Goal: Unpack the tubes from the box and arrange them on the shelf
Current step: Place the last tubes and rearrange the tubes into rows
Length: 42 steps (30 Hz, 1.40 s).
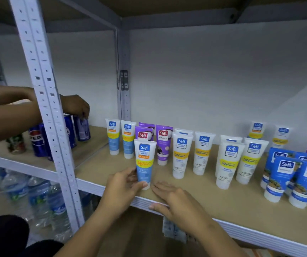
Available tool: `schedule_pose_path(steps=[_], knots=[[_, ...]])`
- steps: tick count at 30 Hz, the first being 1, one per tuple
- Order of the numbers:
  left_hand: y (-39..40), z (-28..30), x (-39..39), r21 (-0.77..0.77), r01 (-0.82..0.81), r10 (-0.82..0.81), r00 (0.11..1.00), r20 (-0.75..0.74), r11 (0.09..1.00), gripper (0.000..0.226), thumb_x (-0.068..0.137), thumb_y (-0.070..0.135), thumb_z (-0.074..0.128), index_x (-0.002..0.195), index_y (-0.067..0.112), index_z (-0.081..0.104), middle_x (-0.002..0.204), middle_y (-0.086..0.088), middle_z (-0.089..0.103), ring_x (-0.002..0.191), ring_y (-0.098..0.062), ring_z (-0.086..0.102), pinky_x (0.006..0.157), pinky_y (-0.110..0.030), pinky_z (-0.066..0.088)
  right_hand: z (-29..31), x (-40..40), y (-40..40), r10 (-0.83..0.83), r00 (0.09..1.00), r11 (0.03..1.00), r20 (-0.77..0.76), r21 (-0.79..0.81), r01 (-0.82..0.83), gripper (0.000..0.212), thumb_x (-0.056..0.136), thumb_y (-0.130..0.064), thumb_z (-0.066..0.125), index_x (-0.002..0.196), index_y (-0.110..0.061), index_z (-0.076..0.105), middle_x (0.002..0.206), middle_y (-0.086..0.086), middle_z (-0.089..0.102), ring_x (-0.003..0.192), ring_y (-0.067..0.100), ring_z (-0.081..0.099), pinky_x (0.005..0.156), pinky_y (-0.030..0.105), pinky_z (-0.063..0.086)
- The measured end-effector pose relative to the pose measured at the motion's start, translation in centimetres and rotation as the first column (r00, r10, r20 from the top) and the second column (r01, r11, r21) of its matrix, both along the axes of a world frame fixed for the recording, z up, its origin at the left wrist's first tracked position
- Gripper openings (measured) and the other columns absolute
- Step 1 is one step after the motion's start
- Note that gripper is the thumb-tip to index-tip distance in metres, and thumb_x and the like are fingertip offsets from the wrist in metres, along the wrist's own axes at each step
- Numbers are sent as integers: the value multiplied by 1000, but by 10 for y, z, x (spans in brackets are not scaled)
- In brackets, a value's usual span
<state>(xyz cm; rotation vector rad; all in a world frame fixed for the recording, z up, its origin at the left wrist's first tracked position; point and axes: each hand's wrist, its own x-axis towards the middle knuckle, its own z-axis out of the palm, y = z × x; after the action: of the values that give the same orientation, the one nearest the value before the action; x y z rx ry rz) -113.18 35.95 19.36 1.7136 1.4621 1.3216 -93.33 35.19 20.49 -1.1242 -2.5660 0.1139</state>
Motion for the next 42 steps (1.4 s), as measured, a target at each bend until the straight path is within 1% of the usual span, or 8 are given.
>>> schedule_pose_path(steps=[8, 14, 18, 21, 26, 30, 34, 42], knots=[[21, -2, -60, 2, -129, 129, 988, -86, 992, 42, 82, 20, 78, 122, 17, 68, 107, 12, 75, 100, 1, 69, 97, -33, 54, 4, -60, 33, 147, 988, 989, 51, -6, -147, 58, 97, -49, 49, 141, -13, 48, 149, 3, 46, 138, 16, 39, 113, 23, 26], [43, 9, -78, 23, -200, 200, 954, -223, 980, 33, 82, 20, 76, 115, 22, 71, 104, 13, 75, 96, 4, 68, 93, -27, 53, -1, -81, 48, 171, 984, 985, 48, -25, -170, 63, 95, -53, 50, 146, -15, 43, 155, 2, 38, 143, 13, 31, 115, 21, 21], [57, 15, -83, 1, -244, 235, 934, -267, 970, 33, 84, 16, 75, 117, 21, 69, 101, 12, 72, 91, 1, 66, 83, -18, 46, -5, -80, 52, 173, 985, 984, 27, -36, -172, 65, 95, -52, 51, 149, -18, 39, 157, -2, 33, 145, 9, 26, 110, 10, 10], [66, 15, -86, -7, -276, 265, 929, -258, 961, 34, 85, 14, 74, 118, 20, 68, 103, 6, 74, 94, -5, 67, 83, -18, 44, -6, -80, 52, 181, 983, 983, 8, -39, -181, 65, 95, -52, 51, 149, -19, 38, 158, -4, 32, 145, 9, 26, 110, 10, 9], [75, 12, -92, -9, -318, 311, 930, -195, 948, 34, 86, 13, 73, 117, 24, 68, 104, 10, 74, 99, -6, 68, 91, -25, 48, -3, -79, 50, 196, 981, 980, -2, -29, -196, 58, 96, -47, 53, 142, -12, 47, 151, 3, 43, 140, 14, 33, 114, 20, 21], [80, 12, -92, -6, -334, 325, 923, -204, 943, 36, 88, 12, 71, 123, 19, 66, 109, 7, 73, 102, -6, 65, 89, -18, 39, -5, -80, 51, 196, 980, 980, -14, -29, -197, 61, 95, -48, 53, 145, -14, 44, 154, 0, 38, 144, 12, 29, 113, 13, 14], [85, 10, -95, -27, -372, 358, 909, -212, 928, 38, 90, 14, 69, 127, 18, 65, 114, 2, 73, 110, -14, 65, 90, -21, 39, -8, -81, 53, 191, 982, 981, 1, -31, -191, 63, 96, -50, 52, 148, -17, 39, 158, -2, 32, 147, 10, 24, 110, 9, 4], [93, 8, -97, -48, -402, 385, 900, -203, 914, 38, 92, 15, 67, 130, 16, 62, 118, -3, 71, 113, -21, 63, 89, -24, 38, -6, -80, 51, 203, 979, 979, -2, -25, -203, 62, 96, -48, 52, 147, -14, 40, 157, -1, 34, 146, 10, 25, 106, 6, 1]])
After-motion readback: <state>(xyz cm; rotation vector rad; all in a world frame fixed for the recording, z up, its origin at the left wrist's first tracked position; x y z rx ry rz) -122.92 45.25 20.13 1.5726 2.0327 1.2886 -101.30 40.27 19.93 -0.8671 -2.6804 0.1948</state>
